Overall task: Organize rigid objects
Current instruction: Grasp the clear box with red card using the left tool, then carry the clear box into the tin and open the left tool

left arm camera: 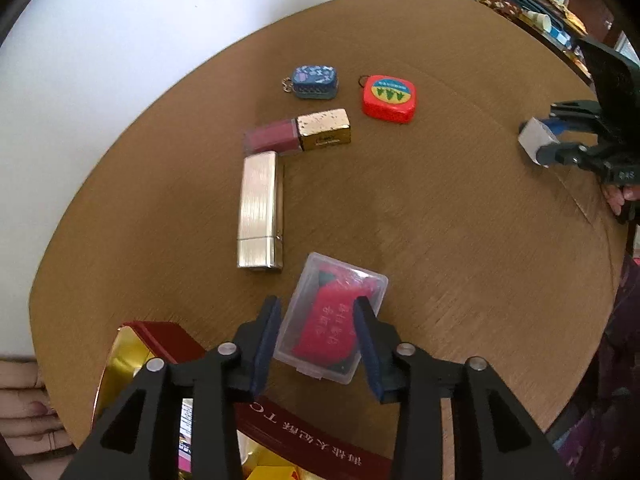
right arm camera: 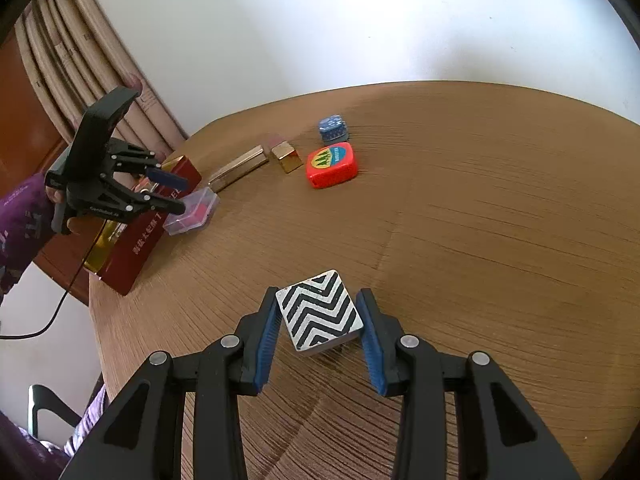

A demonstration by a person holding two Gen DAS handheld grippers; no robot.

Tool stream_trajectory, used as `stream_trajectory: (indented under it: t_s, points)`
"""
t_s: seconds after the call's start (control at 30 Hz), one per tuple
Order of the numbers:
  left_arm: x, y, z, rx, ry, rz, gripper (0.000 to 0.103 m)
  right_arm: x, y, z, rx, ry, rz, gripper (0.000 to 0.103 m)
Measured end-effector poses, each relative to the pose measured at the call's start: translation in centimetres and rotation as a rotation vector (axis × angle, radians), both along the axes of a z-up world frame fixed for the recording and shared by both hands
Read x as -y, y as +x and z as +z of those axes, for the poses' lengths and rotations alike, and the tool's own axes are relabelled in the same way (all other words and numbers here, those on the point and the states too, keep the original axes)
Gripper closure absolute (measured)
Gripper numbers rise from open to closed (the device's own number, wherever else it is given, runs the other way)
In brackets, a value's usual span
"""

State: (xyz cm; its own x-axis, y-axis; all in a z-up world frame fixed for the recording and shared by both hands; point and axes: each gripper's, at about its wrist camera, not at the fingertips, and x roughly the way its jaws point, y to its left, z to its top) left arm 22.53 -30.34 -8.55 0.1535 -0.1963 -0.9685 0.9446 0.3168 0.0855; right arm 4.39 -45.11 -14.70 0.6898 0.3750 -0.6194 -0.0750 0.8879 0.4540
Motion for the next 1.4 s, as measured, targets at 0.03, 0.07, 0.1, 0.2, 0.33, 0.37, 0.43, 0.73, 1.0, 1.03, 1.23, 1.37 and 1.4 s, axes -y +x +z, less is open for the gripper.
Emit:
stream_trajectory:
  t_s: [0.03,0.07,0.1,0.2,0.33,0.37,0.43,0.73,1.0,1.03,1.23,1.37,1.4]
  points:
    - [0.0,0.2,-0.1,-0.027,-0.001,0.005,0.065,0.1,0.0,0.0,-0.003,0.007,-0.001,0.067]
    - [-0.1,0.4,-0.2,-0.051,-0.002,0.014,0.064,0.2,0.1,-0.1,-0.006,0.011,-0.007,0.067]
    - [-0.2,0.8,-0.2,-0.067,-0.003,0.029,0.064,0.2,0.1,-0.1,-0.010,0.013,-0.011,0.066]
    - [-0.5,1.6,-0.4,-0.088,0.006,0.030,0.054,0.2,0.2,-0.2,-0.015,0.013,-0.013,0.066]
    - [-0.2,1.7,-1.5,-0.174,0.064,-0.036,0.046,0.2,0.2,-0.2,-0.021,0.019,-0.017,0.066]
    - [-0.2,1.8,-1.7,-0.196,0.072,-0.044,0.046,0.3,0.3,-0.3,-0.023,0.021,-0.018,0.066]
    - [-0.1,2.3,-2.3,-0.230,0.093,-0.045,0.046,0.3,0.4,-0.3,-0.028,0.021,-0.020,0.066]
    - [1.0,4.8,-2.8,-0.196,0.054,-0.019,0.046,0.4,0.4,-0.5,-0.036,0.033,-0.018,0.065]
    - [0.3,3.9,-2.5,0.062,0.042,0.035,0.049,0.4,0.3,-0.5,-0.034,0.033,-0.022,0.065]
    - [0.2,3.7,-2.2,0.059,0.025,0.056,0.049,0.4,0.3,-0.5,-0.033,0.030,-0.024,0.065]
    - [-2.6,2.9,1.8,0.024,-0.139,0.227,0.049,0.2,0.4,-0.4,-0.032,0.013,-0.024,0.065]
    - [-4.7,-0.8,3.8,0.049,-0.192,0.317,0.048,-0.3,0.4,-0.3,-0.031,-0.025,-0.026,0.065]
    - [-5.5,-0.9,4.0,0.057,-0.192,0.334,0.048,-0.5,0.4,-0.2,-0.031,-0.039,-0.027,0.065]
